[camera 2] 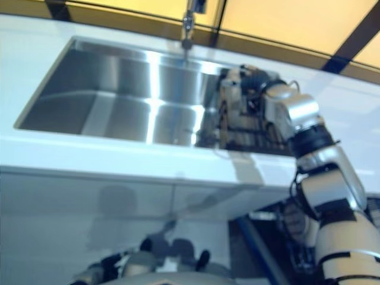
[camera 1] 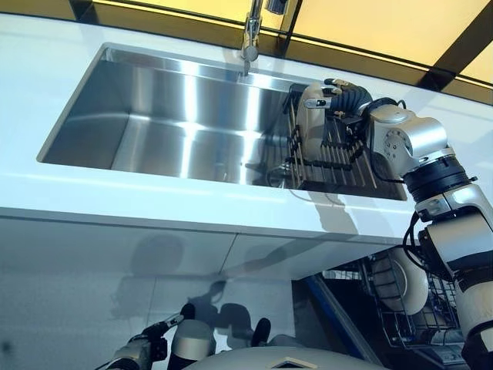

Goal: Take plates into dishwasher

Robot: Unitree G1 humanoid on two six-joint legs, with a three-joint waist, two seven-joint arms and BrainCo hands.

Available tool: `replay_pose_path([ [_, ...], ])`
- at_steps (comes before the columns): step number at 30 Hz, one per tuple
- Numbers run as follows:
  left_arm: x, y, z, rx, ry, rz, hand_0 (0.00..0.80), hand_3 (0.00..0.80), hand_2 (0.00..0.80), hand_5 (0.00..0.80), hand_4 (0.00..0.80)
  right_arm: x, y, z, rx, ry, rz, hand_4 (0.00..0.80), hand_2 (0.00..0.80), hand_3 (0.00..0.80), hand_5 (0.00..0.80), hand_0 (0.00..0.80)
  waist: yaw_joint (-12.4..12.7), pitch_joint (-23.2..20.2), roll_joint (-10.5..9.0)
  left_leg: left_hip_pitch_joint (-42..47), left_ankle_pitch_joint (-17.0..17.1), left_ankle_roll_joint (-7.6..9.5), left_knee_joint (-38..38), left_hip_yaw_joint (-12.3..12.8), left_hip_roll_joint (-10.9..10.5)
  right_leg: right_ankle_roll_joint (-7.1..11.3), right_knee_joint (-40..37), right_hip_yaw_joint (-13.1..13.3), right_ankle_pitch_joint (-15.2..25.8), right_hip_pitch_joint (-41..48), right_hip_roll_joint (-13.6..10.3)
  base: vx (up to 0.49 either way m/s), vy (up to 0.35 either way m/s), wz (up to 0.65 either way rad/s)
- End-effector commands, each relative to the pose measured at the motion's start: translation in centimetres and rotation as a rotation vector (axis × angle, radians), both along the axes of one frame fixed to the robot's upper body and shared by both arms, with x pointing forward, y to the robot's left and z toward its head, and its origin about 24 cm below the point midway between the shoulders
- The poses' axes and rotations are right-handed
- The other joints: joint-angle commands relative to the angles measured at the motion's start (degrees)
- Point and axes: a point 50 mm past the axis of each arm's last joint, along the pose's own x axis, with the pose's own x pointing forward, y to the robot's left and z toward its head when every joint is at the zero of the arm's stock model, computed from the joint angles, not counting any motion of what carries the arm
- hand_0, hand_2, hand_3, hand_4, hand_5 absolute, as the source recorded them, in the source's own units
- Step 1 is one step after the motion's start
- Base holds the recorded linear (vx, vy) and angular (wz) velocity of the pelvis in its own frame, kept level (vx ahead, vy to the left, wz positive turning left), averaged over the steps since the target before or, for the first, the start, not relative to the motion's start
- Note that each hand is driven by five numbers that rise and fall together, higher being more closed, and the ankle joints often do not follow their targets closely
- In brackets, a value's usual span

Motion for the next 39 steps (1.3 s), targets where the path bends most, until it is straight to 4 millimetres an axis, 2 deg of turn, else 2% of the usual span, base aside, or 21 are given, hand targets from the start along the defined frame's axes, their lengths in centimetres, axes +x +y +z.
replay_pose_path([
  [1,1.0,0.4,0.3,0.027,-0.018,-0.034,0.000,0.000,0.000,0.000,0.000,0.6,0.5,4.1,-0.058,-0.104,-0.009,0.000,0.000,0.000,0.000,0.000,1.03,1.42,-0.81,0.15,-2.52,3.23,-0.20,1.28,-2.32,2.80,0.64,0.06,2.09,-0.64,-1.45,-0.044,-0.014,0.04],
  [19,1.9,0.1,0.5,0.021,-0.044,-0.043,0.000,0.000,0.000,0.000,0.000,0.4,-1.2,3.3,-0.104,-0.067,-0.035,0.000,0.000,0.000,0.000,0.000,0.05,2.79,-0.63,-0.65,-2.27,3.12,-0.20,1.86,-2.06,2.78,0.65,0.87,2.37,-1.77,-1.27,-0.011,-0.003,0.00],
  [23,2.0,0.1,0.5,0.019,-0.048,-0.045,0.000,0.000,0.000,0.000,0.000,0.5,-1.5,4.1,-0.205,-0.109,-0.022,0.000,0.000,0.000,0.000,0.000,-0.06,2.83,-0.61,-0.68,-2.25,3.06,-0.20,1.92,-2.03,2.78,0.63,1.07,2.32,-1.82,-1.19,0.000,0.000,0.00],
  [25,2.2,0.0,0.5,0.017,-0.052,-0.046,0.000,0.000,0.000,0.000,0.000,0.4,-1.8,5.2,-0.356,-0.160,-0.007,0.000,0.000,0.000,0.000,0.000,-0.12,2.63,-0.61,-0.83,-2.23,2.99,-0.19,1.88,-2.04,2.88,0.60,1.12,2.28,-1.91,-1.19,0.000,0.000,0.00],
  [32,1.9,0.4,0.6,0.019,-0.047,-0.044,0.000,0.000,0.000,0.000,0.000,-0.5,-3.4,6.5,-0.720,-0.246,0.035,0.000,0.000,0.000,0.000,0.000,-0.42,2.24,-0.93,-0.59,-2.27,3.19,-0.10,1.88,-1.96,3.31,0.72,1.31,2.42,-1.82,-1.26,0.000,0.000,0.00],
  [35,1.9,0.5,0.7,0.019,-0.048,-0.039,0.000,0.000,0.000,0.000,0.000,-0.8,-4.0,6.1,-0.820,-0.259,0.052,0.000,0.000,0.000,0.000,0.000,-0.71,2.12,-0.89,-0.52,-2.40,3.28,-0.04,1.95,-1.84,3.45,0.80,1.40,2.37,-1.83,-1.26,0.000,0.000,0.00],
  [39,1.9,0.7,0.7,0.021,-0.051,-0.030,0.000,0.000,0.000,0.000,0.000,-1.5,-4.6,4.0,-0.865,-0.244,0.081,0.000,0.000,0.000,0.000,0.000,-1.33,2.26,-0.96,-0.59,-2.61,3.49,0.06,2.18,-1.63,3.59,0.85,1.80,2.26,-2.02,-1.11,-0.011,-0.018,0.00],
])
